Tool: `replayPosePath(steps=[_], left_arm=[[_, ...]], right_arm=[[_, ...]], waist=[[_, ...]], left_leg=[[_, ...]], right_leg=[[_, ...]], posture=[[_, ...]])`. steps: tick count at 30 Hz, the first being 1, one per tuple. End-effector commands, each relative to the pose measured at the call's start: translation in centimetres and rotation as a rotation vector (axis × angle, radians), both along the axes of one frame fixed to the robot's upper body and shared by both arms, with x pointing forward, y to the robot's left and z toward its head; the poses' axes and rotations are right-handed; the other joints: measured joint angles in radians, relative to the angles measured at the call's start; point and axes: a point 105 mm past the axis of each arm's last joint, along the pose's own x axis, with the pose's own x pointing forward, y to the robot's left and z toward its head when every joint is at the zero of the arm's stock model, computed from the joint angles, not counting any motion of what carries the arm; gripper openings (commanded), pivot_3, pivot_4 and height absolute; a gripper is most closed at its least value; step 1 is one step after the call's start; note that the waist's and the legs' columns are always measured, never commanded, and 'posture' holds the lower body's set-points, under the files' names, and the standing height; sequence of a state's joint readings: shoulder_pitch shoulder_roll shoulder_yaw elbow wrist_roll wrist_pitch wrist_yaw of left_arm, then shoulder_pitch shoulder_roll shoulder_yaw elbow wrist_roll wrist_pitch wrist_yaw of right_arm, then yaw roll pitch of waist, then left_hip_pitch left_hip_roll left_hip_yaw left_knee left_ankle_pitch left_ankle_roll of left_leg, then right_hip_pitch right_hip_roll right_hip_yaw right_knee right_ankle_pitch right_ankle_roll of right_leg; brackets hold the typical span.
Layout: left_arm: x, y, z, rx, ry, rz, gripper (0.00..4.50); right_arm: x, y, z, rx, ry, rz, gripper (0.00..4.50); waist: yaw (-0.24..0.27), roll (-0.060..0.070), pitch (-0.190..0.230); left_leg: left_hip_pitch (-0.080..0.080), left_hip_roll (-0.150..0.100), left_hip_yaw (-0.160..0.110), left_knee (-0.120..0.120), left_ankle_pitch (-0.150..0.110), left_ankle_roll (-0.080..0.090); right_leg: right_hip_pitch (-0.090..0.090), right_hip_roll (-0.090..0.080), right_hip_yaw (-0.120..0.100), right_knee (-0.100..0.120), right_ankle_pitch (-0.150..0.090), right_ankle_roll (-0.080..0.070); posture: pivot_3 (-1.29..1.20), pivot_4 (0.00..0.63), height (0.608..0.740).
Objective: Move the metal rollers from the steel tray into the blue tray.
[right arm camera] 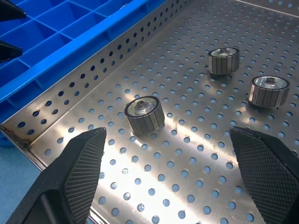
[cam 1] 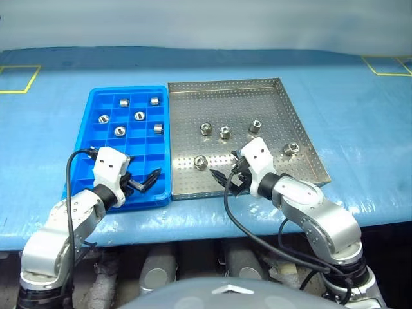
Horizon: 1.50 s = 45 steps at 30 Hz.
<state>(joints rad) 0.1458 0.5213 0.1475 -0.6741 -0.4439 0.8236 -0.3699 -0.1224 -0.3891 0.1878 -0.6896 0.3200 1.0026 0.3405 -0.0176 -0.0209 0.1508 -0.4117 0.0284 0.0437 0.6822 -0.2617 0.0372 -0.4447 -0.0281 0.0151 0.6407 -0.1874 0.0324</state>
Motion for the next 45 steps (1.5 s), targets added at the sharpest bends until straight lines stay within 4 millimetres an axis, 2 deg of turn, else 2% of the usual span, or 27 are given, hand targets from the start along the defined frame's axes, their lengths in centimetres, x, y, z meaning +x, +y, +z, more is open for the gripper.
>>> replayPosePath(steps=[1,11,14,20,25,29,34,39,45], left_arm=[[0.2,0.1,1.1,0.004,-0.048,0.013,4.50],[0.2,0.3,1.1,0.003,-0.050,0.026,4.50],[0.7,0.1,1.8,-0.014,-0.080,0.012,4.50],[4.4,-2.0,4.5,0.019,-0.144,-0.162,4.50],[8.8,-5.5,6.0,0.072,-0.152,-0.358,4.50],[12.1,-7.9,5.4,0.142,-0.111,-0.461,4.50],[15.7,-9.7,4.5,0.147,-0.065,-0.473,4.50],[17.1,-10.8,2.3,0.207,-0.004,-0.491,4.50],[17.5,-10.5,-0.4,0.279,0.066,-0.486,4.50]], right_arm=[[0.0,0.2,1.4,0.010,-0.065,0.010,4.45],[0.1,0.3,1.3,0.011,-0.062,0.003,4.45],[0.2,0.2,1.5,0.017,-0.071,-0.011,4.45],[1.1,0.1,2.0,0.044,-0.094,-0.072,4.45],[1.4,-0.2,2.3,0.063,-0.109,-0.123,4.45],[1.5,-0.4,2.5,0.077,-0.120,-0.158,4.45],[1.4,-0.6,2.5,0.092,-0.125,-0.193,4.45],[1.0,-0.7,2.5,0.108,-0.133,-0.222,4.45],[0.8,-1.2,2.7,0.117,-0.142,-0.260,4.45]], waist=[[0.000,0.000,0.000],[0.000,0.000,0.000],[0.000,0.000,0.000],[0.006,-0.001,0.000],[0.003,-0.001,0.000],[-0.010,-0.001,0.000],[-0.029,-0.001,0.000],[-0.057,-0.001,0.000],[-0.089,-0.001,0.000]], left_leg=[[0.000,0.000,0.000,0.000,0.000,0.000],[0.000,0.000,0.000,0.000,0.000,0.000],[0.000,0.000,0.000,0.000,0.000,0.000],[0.000,0.000,-0.001,0.002,0.001,-0.001],[0.000,-0.004,-0.001,0.003,0.001,0.000],[-0.001,-0.007,-0.001,0.002,0.001,0.000],[-0.002,-0.007,-0.001,0.002,0.001,0.000],[-0.002,-0.007,-0.001,0.002,0.000,0.001],[-0.002,-0.007,0.000,0.002,0.000,0.002]], right_leg=[[0.000,0.000,0.000,0.000,0.000,0.000],[0.000,0.000,0.000,0.000,0.000,0.000],[0.000,0.000,0.000,0.000,0.000,0.000],[0.001,0.001,-0.001,0.002,0.000,0.000],[0.002,0.002,0.001,0.001,0.001,0.001],[0.001,0.002,0.001,0.000,0.001,0.001],[0.001,0.002,0.002,0.000,0.001,0.002],[0.000,0.002,0.003,0.000,0.004,0.007],[0.000,0.002,0.005,0.000,0.004,0.009]], posture=[[-0.02,0.150,0.740],[-0.01,0.150,0.740],[-0.02,0.150,0.740],[-0.05,0.150,0.740],[-0.07,0.150,0.740],[-0.11,0.150,0.740],[-0.16,0.150,0.740],[-0.20,0.150,0.740],[-0.24,0.150,0.740]])
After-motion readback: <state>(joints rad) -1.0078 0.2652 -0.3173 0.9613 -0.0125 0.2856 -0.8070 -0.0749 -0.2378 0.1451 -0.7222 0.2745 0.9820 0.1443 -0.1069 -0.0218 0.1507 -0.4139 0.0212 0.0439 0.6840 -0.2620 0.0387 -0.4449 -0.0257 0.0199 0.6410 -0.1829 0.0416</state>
